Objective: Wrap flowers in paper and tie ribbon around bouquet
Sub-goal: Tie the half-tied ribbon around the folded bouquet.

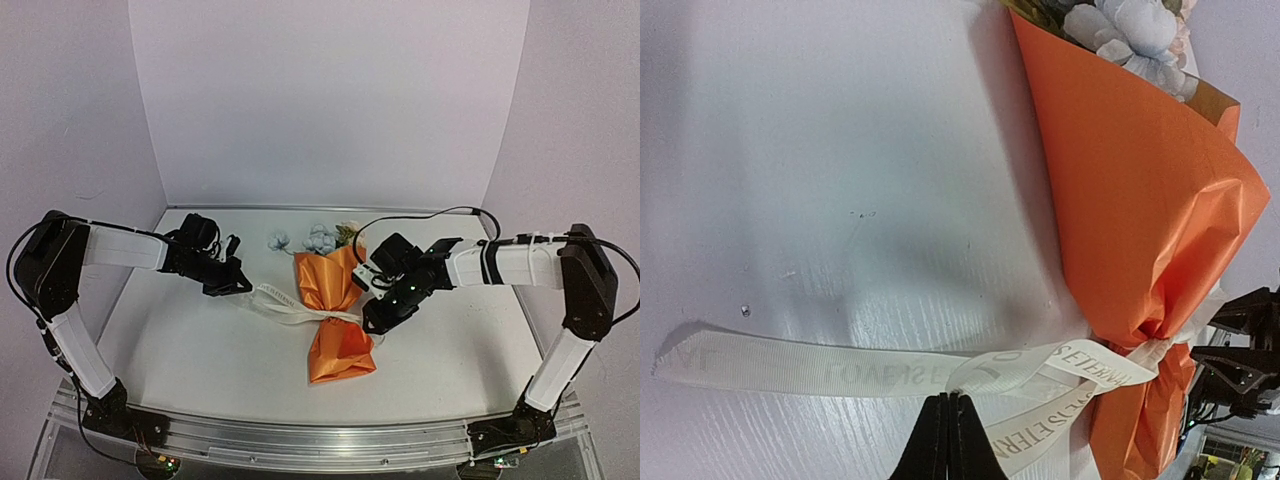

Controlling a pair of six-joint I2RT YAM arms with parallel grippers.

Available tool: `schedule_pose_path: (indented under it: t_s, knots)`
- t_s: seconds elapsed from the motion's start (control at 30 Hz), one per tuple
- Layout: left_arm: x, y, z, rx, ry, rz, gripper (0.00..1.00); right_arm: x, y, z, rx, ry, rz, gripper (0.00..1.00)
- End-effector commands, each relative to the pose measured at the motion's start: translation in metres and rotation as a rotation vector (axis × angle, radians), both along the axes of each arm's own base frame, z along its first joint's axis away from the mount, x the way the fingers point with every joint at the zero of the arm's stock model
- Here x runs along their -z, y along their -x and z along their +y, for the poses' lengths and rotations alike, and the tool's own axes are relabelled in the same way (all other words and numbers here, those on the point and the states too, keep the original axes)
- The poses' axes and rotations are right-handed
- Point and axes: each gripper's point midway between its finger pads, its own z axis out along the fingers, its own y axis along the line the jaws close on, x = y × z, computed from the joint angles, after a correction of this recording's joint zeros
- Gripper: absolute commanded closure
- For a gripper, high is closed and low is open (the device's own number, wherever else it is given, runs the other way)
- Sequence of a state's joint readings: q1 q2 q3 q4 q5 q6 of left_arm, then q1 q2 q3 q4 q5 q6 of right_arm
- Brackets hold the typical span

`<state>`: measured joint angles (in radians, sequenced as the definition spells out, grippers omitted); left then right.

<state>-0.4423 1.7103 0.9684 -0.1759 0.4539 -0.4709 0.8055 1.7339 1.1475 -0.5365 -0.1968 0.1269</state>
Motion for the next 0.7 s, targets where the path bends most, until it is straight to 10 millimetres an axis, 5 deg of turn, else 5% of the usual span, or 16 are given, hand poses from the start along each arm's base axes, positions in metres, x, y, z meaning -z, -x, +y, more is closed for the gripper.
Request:
schedule_pose_path:
  t_s: [0.0,0.27,0.5,0.67]
  knots:
    - [-0.014,-0.009,-0.006,0.016,0.026,-0.037,1.00,-0.006,-0.011,0.006,-0.012,0.014,-0.031,0.60]
    - [-0.014,-0.008,-0.005,0.013,0.021,-0.036,1.00,-0.001,-0.017,0.005,-0.016,0.047,-0.050,0.70]
    - [-0.012,-0.009,-0.003,0.003,0.008,-0.033,1.00,-0.004,-0.018,0.002,0.010,0.051,-0.054,1.00]
    - [-0.001,-0.011,0.011,-0.054,-0.059,-0.011,1.00,-0.006,-0.019,-0.021,0.110,0.103,-0.098,1.00]
